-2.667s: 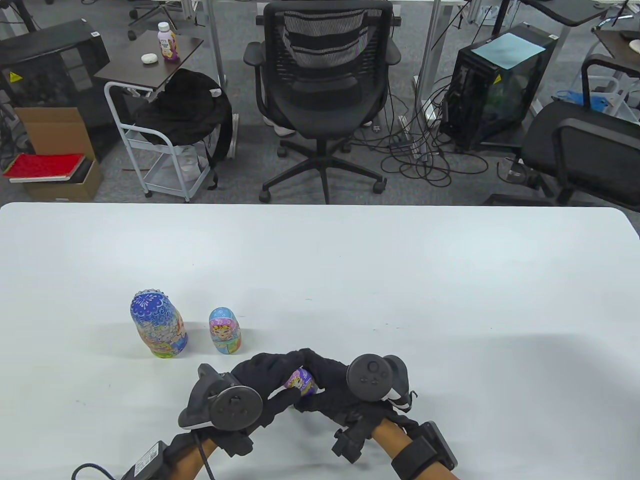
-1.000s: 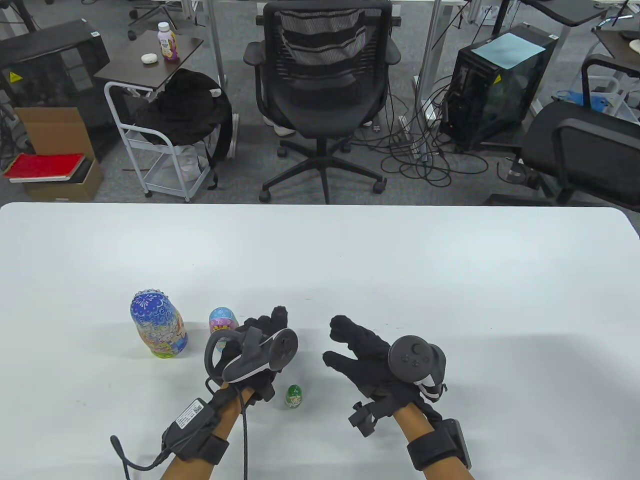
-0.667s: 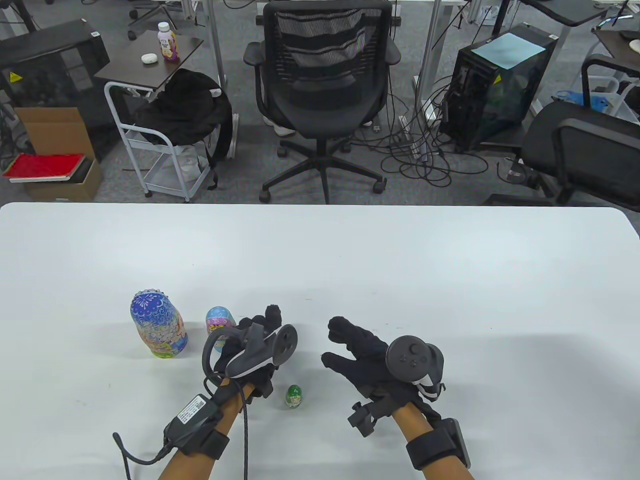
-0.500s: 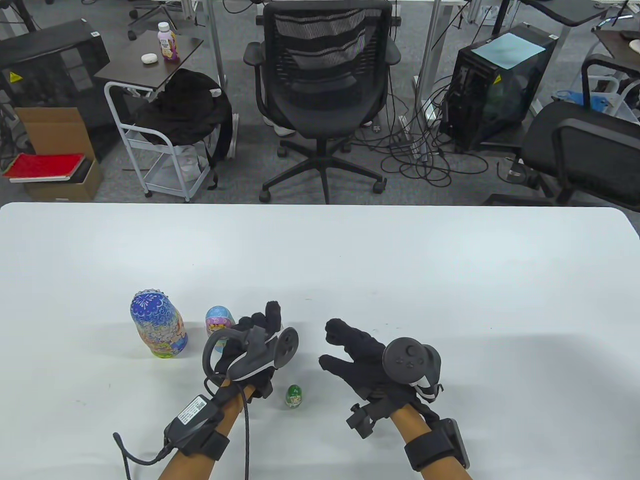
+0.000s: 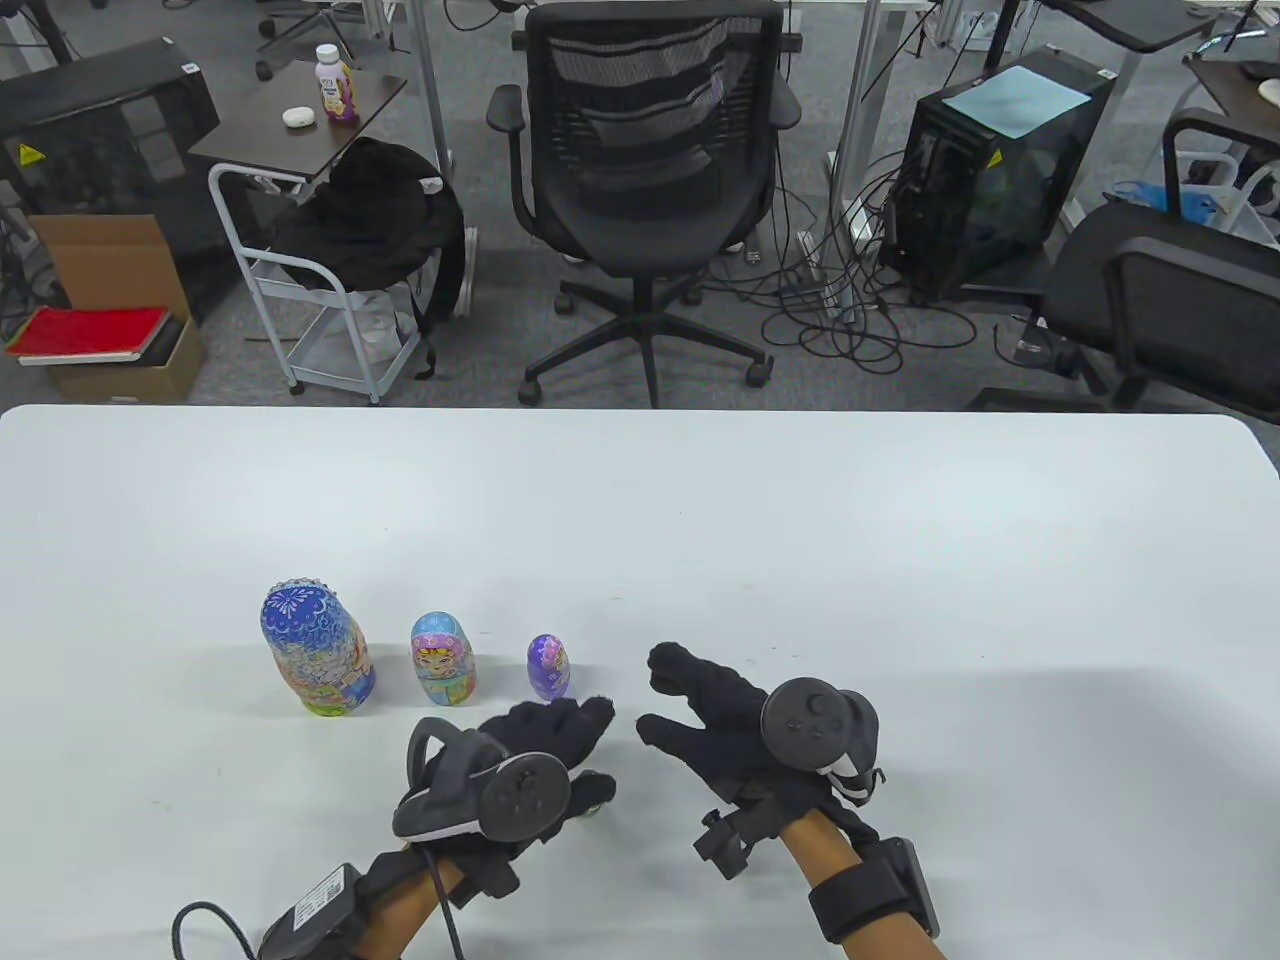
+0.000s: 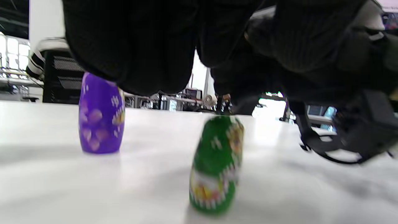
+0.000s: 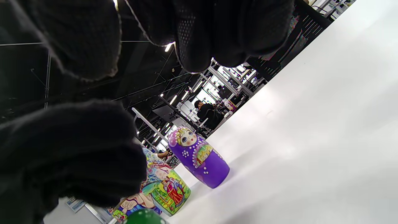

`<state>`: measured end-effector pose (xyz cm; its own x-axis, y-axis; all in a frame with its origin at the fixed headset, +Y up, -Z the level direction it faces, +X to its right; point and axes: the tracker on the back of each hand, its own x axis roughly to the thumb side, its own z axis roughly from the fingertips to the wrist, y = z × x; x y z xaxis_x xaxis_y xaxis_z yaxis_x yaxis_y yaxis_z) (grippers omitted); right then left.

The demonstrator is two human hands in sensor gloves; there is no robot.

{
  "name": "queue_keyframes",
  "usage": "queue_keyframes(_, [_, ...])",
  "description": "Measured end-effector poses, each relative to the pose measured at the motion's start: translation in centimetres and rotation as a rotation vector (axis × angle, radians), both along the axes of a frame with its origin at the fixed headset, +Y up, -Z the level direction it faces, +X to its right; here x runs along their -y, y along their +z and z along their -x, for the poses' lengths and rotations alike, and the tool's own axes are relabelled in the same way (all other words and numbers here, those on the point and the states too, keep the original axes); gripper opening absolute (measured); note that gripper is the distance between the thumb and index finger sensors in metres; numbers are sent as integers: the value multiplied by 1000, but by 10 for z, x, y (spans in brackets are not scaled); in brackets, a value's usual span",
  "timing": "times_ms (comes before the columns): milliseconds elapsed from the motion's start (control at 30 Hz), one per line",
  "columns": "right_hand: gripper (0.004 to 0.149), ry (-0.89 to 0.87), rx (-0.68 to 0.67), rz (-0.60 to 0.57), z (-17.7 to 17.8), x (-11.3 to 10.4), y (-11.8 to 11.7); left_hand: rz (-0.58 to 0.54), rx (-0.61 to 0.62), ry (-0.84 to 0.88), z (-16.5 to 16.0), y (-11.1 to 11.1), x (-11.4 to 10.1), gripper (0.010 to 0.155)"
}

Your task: Separate nested Russian dolls into individual dolls

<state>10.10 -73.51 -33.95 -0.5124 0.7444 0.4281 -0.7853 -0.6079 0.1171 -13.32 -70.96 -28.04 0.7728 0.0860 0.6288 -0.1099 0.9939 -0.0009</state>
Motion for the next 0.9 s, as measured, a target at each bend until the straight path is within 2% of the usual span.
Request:
queue_keyframes(167, [75,37,-11,-9,4,3,2,-29,44,-90,-9,-1,16,78])
queue_keyframes(400, [75,61,-19,-1,5,7,2,-48,69,-141,-21,-2,26,59])
queue_keyframes(600, [75,83,-30,4,7,8,3,-58,50,-166,-20,-3,29,57])
queue_keyframes(700, [74,103,-41,-6,9,7,4,-87,32,-118,-16,-3,22,56])
queue_keyframes(900, [74,117,-82,5,15,9,6,-137,-59,116,4,-4,-1,56])
